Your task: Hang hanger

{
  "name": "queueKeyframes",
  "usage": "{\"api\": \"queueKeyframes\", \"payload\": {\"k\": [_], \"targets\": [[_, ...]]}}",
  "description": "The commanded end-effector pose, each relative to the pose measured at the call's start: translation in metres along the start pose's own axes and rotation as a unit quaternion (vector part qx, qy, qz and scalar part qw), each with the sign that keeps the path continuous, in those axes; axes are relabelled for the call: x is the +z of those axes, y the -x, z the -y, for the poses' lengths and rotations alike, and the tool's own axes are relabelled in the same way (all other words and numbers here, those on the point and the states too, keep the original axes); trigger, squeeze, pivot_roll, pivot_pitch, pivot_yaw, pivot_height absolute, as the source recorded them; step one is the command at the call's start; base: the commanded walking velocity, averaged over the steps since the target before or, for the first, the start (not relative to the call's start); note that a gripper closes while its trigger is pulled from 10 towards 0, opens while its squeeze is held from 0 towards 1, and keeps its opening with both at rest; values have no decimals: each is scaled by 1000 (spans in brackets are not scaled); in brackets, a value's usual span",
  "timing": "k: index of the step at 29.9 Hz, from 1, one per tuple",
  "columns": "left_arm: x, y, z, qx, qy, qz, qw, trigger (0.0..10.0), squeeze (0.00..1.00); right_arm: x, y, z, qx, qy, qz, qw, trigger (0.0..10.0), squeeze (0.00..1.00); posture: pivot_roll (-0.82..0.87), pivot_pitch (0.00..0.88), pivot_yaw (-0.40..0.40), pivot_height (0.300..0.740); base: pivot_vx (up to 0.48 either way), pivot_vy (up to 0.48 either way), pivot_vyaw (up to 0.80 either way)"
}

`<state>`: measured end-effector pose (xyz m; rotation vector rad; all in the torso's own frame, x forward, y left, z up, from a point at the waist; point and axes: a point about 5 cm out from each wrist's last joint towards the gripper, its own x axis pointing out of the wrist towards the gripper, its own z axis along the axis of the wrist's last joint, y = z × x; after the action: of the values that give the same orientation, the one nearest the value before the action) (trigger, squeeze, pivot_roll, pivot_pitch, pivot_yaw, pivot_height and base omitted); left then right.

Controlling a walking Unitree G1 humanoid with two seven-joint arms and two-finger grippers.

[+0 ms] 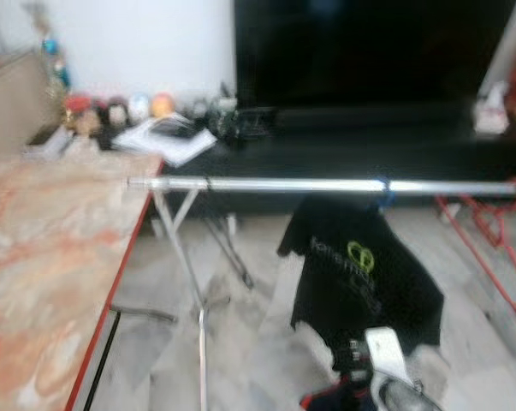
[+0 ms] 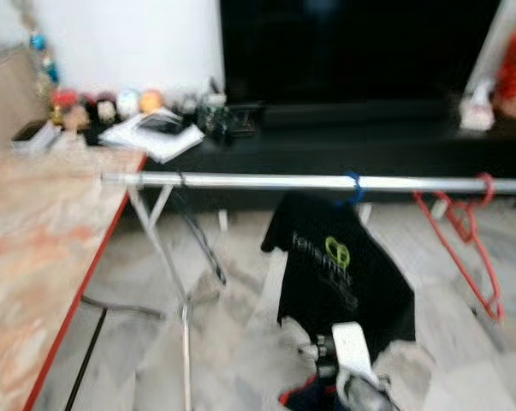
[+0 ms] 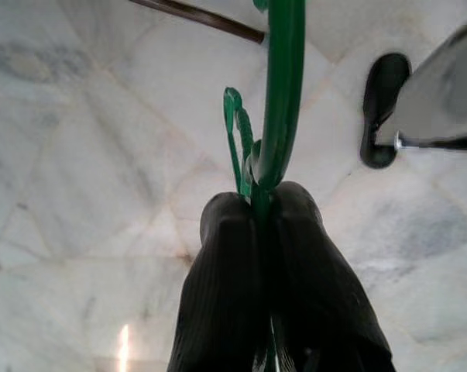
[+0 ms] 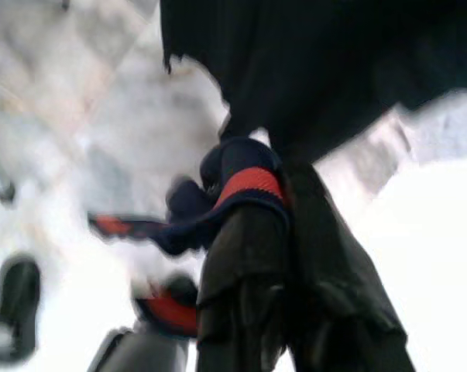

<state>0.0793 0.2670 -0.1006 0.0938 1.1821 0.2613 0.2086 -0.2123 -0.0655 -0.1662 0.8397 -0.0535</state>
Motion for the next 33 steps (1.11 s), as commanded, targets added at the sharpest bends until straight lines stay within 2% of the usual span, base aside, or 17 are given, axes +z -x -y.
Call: {"api": "queueKeyframes", "payload": {"k": [1, 33], "targets": [[-3, 1, -2, 2, 2, -6, 1000, 10000, 0, 9, -2, -2, 2, -2, 15, 1000, 10000, 0, -50, 0, 16, 740, -277, 0, 0], [-4, 1, -2, 1, -3, -7, 1000, 10000, 0, 8, -1, -3, 2, -9, 16, 1000, 10000, 0, -48, 0, 23, 740, -283, 0, 0]]}}
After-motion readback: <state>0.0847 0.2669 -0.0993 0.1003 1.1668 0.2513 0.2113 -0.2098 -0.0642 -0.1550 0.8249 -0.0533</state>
